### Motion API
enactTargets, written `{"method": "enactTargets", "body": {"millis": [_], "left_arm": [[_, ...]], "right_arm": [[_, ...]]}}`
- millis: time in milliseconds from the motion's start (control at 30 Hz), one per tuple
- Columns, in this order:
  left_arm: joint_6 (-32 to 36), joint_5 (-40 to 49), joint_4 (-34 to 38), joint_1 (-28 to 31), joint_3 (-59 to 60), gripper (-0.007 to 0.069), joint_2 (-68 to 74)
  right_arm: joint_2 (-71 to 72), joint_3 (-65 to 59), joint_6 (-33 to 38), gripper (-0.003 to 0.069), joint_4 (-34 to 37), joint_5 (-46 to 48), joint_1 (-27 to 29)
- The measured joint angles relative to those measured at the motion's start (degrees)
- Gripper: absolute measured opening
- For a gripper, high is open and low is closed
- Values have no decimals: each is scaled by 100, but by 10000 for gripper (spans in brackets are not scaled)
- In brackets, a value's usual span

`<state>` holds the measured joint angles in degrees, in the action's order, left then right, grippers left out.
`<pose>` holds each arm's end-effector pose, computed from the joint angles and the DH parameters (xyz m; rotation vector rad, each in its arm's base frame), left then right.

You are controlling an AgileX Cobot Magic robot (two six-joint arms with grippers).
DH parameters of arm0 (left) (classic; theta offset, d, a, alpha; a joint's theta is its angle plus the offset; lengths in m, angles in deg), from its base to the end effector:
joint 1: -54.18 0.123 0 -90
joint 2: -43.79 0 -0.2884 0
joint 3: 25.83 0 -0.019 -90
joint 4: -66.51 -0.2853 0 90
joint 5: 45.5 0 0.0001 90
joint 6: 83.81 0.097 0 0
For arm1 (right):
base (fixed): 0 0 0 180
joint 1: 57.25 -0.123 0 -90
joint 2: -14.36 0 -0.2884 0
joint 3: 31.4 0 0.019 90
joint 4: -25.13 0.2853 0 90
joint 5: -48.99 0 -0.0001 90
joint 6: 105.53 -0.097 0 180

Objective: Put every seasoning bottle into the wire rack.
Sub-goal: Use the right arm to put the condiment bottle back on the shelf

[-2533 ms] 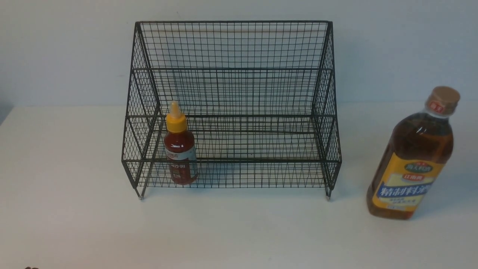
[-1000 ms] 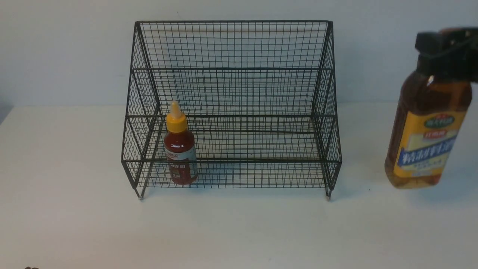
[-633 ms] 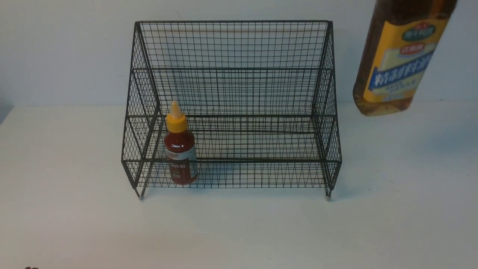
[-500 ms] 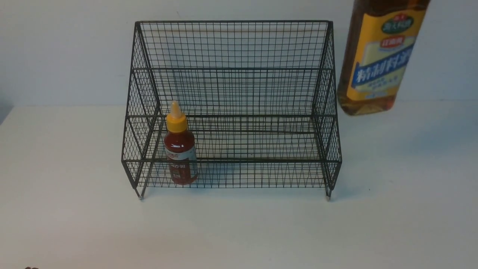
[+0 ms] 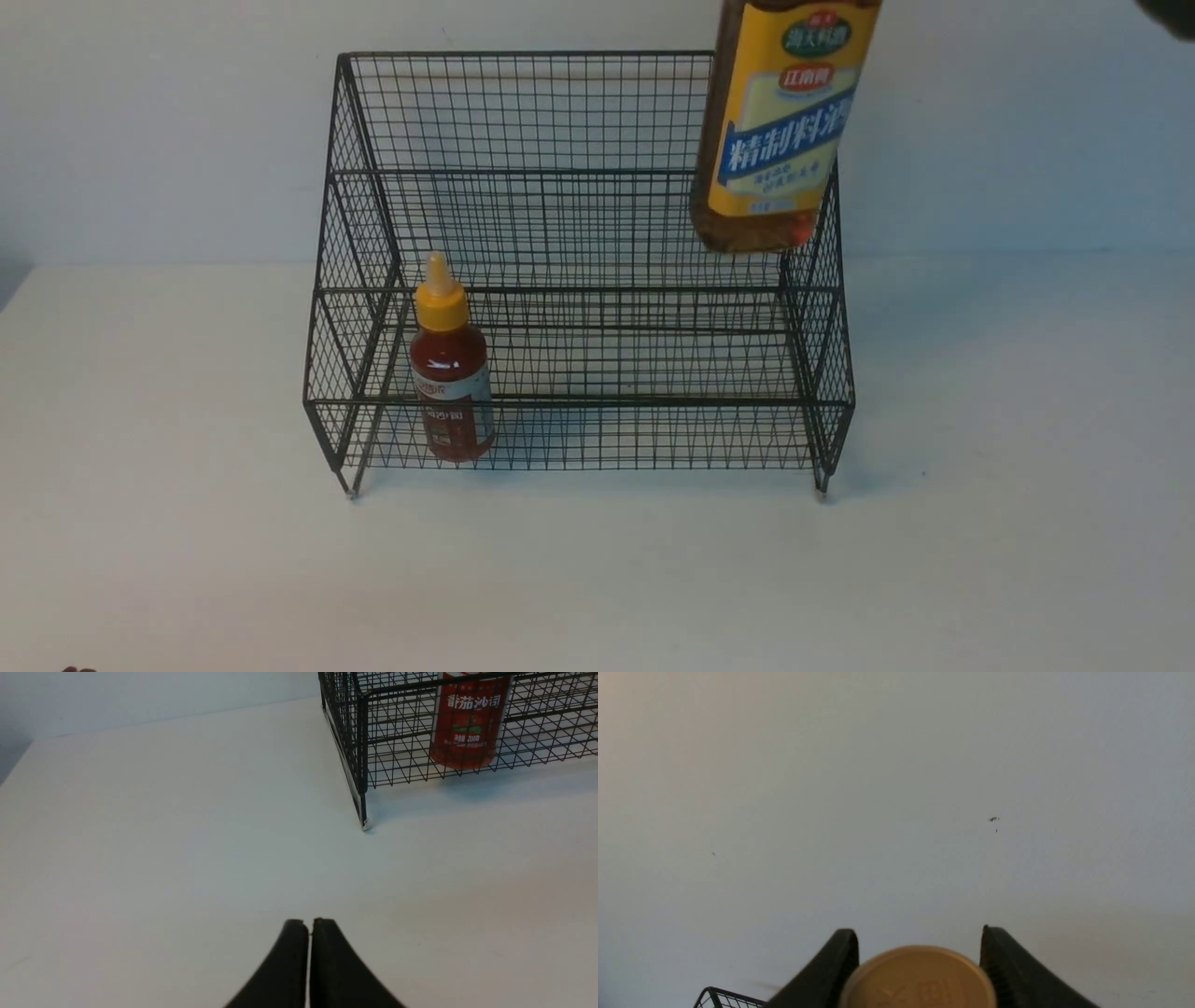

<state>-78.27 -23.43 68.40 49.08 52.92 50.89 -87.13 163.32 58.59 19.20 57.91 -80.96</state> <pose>0.0888 -0.0091 0.1683 0.1544 1.8771 -0.0274 0.4014 0.1746 0.4310 -0.1889 1.6768 0.4306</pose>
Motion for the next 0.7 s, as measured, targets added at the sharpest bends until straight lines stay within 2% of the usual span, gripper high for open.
{"method": "enactTargets", "body": {"millis": [300, 700], "left_arm": [[0, 0, 0, 0, 0, -5, 0], [0, 0, 0, 0, 0, -5, 0]], "right_arm": [[-640, 233, -56, 313, -18, 265, 0], [-677, 245, 62, 313, 8, 2193, -12]]}}
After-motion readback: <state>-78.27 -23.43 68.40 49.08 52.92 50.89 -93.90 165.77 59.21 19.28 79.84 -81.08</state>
